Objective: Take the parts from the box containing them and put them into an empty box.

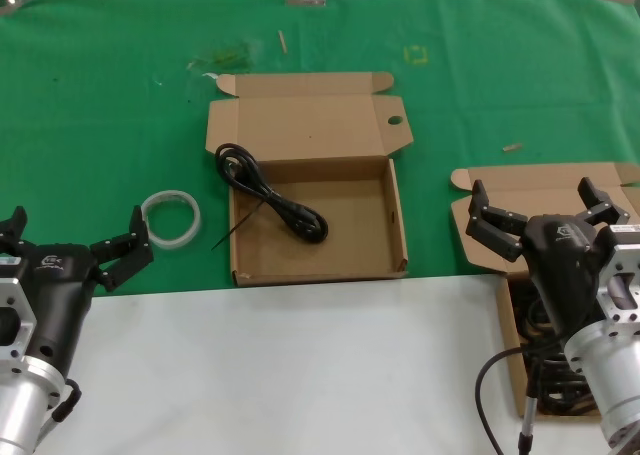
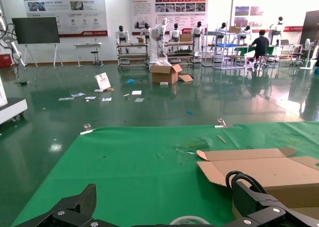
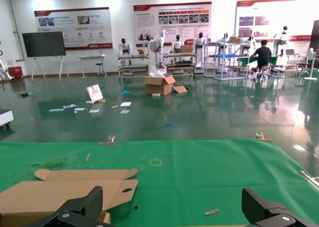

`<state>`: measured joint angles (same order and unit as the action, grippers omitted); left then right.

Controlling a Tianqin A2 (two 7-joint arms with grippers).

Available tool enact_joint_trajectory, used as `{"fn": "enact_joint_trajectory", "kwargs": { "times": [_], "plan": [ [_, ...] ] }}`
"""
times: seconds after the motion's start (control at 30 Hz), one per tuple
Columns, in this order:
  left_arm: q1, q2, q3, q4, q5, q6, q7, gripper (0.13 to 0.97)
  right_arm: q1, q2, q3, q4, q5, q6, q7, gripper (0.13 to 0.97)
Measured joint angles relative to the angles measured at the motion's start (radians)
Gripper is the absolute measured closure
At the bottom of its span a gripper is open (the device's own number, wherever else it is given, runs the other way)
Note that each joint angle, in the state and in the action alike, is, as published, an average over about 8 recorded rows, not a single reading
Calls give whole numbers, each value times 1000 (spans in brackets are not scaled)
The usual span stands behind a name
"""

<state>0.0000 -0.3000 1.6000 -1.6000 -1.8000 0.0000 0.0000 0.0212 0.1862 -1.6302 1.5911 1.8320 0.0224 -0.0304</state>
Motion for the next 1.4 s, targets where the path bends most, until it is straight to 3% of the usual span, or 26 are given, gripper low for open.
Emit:
{"fn": "enact_joint_trajectory", "kwargs": {
  "times": [1.4],
  "plan": [
    [0,0,0,0,0,0,0,132,0,0,0,0,0,0,0,129]
  ]
}}
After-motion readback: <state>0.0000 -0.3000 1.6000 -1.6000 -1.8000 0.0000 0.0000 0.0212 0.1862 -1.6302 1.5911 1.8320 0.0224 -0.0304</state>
